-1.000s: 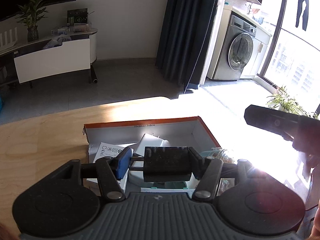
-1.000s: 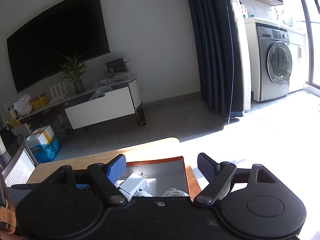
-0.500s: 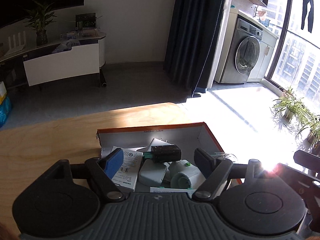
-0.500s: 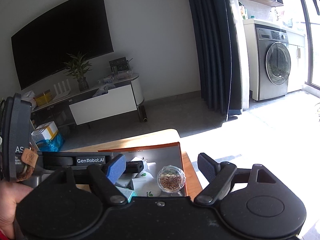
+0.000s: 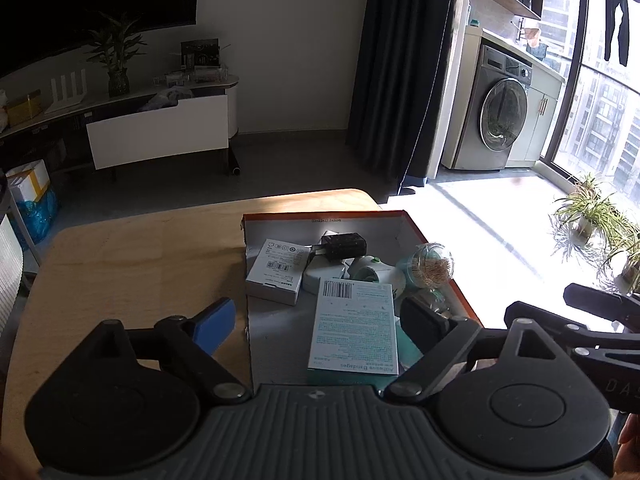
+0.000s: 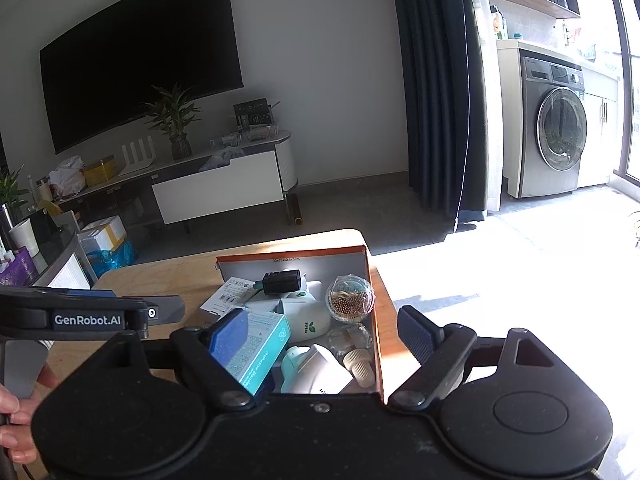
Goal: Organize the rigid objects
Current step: 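Withdraw both open grippers up from the filled tray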
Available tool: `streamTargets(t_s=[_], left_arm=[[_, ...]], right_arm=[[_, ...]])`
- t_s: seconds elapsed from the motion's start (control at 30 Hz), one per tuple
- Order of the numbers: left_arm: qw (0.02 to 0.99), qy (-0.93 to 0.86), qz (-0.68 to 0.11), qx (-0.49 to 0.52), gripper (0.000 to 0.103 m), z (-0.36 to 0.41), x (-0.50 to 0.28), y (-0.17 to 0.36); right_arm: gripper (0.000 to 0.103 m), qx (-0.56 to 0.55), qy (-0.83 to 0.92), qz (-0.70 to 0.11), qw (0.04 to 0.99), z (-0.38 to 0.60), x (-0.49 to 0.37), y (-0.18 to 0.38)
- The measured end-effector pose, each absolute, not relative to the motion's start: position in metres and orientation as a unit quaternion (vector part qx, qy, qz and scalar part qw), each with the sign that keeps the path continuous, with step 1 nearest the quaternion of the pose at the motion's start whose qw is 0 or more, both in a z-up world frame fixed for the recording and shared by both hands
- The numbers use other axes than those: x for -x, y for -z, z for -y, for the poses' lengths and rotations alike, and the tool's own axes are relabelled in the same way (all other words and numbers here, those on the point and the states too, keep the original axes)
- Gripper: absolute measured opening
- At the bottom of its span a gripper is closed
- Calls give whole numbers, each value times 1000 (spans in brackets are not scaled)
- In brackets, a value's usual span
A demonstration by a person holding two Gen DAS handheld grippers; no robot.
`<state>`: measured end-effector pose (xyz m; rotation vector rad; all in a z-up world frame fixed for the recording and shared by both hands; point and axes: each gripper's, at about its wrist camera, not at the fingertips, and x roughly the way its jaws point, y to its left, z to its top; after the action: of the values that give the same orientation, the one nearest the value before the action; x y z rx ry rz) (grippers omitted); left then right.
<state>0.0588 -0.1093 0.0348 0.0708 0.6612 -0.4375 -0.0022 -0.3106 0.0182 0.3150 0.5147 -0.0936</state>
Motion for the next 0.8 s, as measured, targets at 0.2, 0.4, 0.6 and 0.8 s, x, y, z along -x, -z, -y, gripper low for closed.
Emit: streamTargets(t_s=[0.2,0.4,0.6,0.8], left_arm=[[921,211,-326,-34,95,109,-31,-27],[922,199,-330,-35,99,105,-14,-18],[928,181,-323,-44,103,104,0,-19],[926,168,-337,-28,103,102,5,-16]], right_arm=[[97,-151,45,-260,953,305,26,-13],[97,-142,42,-267,952,298,45,-7],[98,-138,44,-269,952,294,57,-6],[98,-135,44,-269,953,293,65,-7]])
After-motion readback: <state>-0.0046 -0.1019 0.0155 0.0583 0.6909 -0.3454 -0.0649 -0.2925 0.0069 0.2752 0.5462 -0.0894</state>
